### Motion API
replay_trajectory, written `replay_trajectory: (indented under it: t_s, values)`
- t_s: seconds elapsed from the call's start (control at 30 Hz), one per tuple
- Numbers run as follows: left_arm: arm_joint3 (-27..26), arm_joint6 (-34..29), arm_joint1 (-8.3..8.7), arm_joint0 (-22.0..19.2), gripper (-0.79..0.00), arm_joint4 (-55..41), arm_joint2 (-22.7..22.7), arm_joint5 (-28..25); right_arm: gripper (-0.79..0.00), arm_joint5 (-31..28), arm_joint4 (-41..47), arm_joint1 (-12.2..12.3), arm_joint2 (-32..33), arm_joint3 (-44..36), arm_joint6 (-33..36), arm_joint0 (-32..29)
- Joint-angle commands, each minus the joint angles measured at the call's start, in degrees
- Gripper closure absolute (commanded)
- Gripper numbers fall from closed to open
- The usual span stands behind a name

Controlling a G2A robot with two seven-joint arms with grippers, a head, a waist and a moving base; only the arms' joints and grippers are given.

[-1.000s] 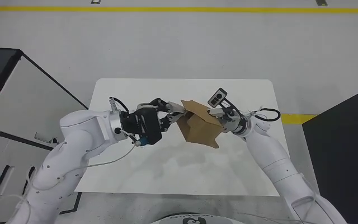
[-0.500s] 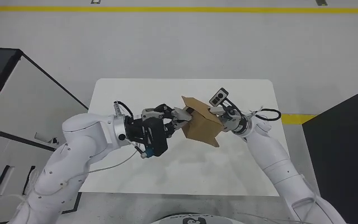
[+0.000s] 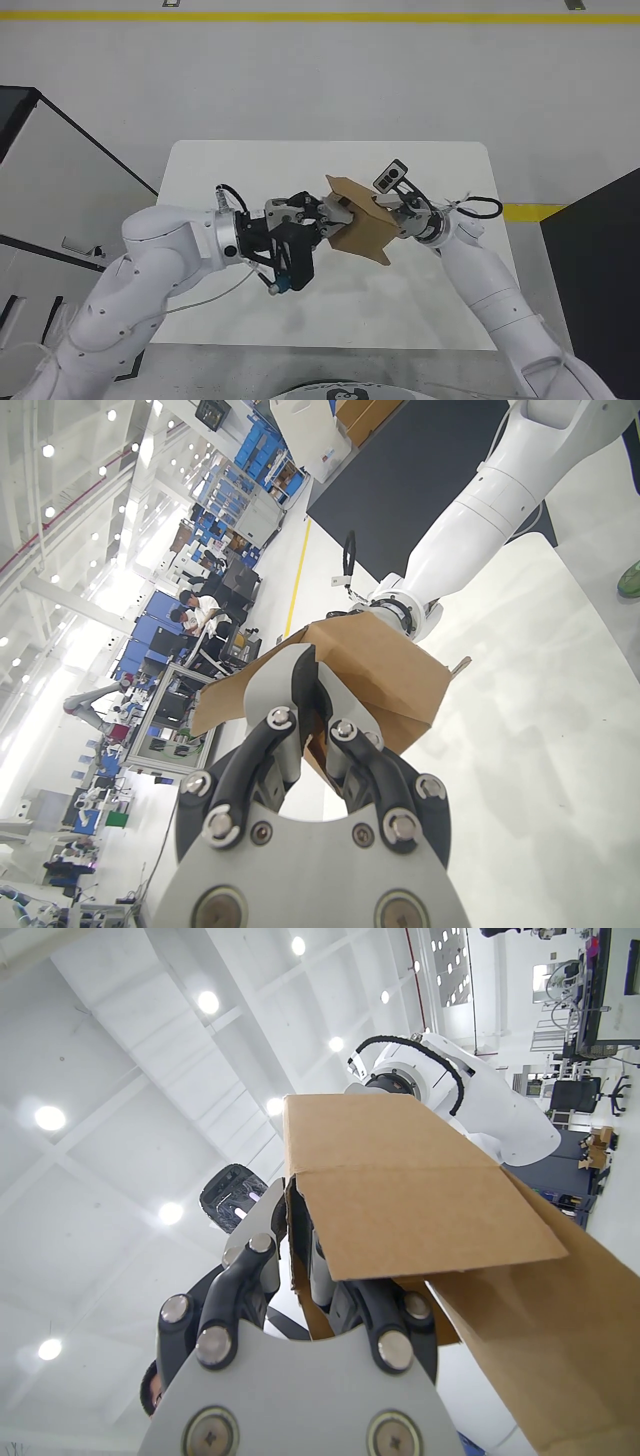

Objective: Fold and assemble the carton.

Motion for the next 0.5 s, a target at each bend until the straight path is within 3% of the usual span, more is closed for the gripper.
replay_trajectory:
  t_s: [0.0, 0.47]
  values:
    - [0.2, 0.4, 0.02, 0.2, 0.000, -0.6, -0.3, 0.1, 0.000, 0.1, -0.2, 0.0, 0.0, -0.2, 0.2, -0.1]
    - [1.3, 2.2, 0.06, 0.8, 0.000, -4.9, -0.8, -2.0, 0.000, 0.0, -1.0, -0.1, -0.6, -1.4, 2.1, -0.1]
